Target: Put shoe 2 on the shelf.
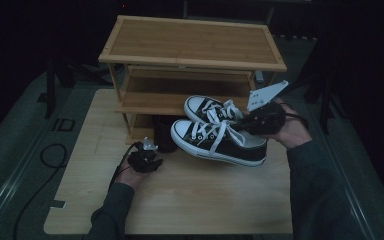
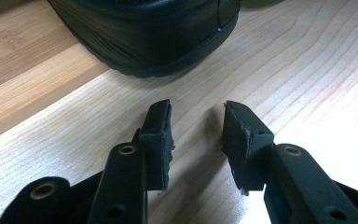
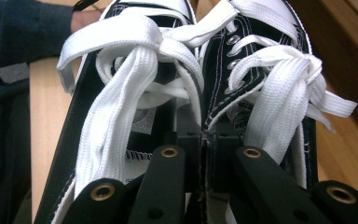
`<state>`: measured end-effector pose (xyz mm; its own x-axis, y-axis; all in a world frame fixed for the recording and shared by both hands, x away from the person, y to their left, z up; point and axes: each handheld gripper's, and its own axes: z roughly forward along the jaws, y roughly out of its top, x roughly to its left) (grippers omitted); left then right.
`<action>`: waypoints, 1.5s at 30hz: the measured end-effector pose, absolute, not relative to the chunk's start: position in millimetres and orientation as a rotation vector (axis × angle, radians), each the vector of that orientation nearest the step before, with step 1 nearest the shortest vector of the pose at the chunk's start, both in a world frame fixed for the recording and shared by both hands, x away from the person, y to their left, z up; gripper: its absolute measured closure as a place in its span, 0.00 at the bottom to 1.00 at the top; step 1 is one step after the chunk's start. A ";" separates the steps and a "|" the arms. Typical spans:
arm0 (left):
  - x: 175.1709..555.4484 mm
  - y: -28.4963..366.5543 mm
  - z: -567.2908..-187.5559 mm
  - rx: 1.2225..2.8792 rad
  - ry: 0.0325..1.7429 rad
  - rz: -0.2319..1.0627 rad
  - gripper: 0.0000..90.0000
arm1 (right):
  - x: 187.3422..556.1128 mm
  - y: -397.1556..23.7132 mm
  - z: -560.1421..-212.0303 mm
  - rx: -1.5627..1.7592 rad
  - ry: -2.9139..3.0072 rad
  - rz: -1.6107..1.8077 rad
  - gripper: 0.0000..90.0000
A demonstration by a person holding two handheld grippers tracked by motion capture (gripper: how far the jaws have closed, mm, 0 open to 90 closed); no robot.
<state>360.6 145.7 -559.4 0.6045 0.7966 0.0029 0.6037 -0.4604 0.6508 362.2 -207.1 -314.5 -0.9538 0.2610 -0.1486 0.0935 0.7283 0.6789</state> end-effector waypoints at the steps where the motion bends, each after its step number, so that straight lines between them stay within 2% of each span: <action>1: 360.5 145.6 -559.4 2.219 1.100 0.411 0.70 | 365.0 -206.2 -313.4 0.276 2.696 1.042 0.96; 19: 360.1 146.3 -559.6 2.222 1.097 0.411 0.69 | 410.8 -196.1 -311.2 0.472 2.619 1.009 0.96; 45: 359.9 146.8 -559.9 2.220 1.093 0.410 0.70 | 427.4 -169.0 -323.9 0.721 2.480 0.952 0.96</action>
